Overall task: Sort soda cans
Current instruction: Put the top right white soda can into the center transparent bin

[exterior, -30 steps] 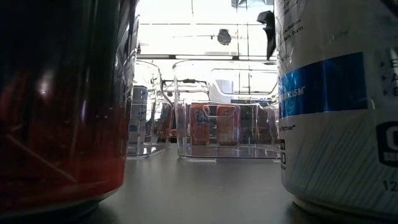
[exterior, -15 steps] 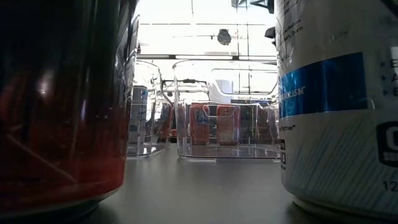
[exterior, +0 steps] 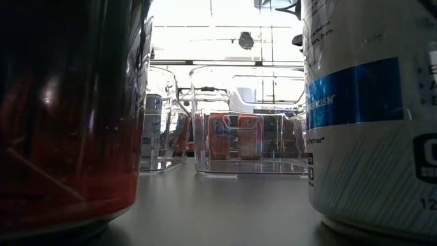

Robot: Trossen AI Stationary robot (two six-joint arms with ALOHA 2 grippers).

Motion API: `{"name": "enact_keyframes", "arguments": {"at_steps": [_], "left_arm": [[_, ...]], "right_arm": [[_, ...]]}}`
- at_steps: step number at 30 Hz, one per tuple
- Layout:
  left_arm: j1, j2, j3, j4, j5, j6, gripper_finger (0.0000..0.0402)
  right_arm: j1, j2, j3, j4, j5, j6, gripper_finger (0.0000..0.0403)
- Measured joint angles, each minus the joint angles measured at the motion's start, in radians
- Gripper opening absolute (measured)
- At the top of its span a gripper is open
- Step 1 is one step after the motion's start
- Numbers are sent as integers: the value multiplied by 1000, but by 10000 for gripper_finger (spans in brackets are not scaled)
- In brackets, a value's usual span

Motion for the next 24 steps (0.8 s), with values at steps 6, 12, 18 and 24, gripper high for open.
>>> {"name": "enact_keyframes", "arguments": {"at_steps": [6,12,18,24], "left_arm": [[0,0,0,0,0,0,82],[0,0,0,0,0,0,82],[0,0,0,0,0,0,82],[0,0,0,0,0,0,82]], "right_arm": [[-1,0,0,7,3,-32,304],[-1,0,0,6,4,-43,342],[-1,0,0,6,4,-43,375],[0,0,0,6,5,-26,377]]}}
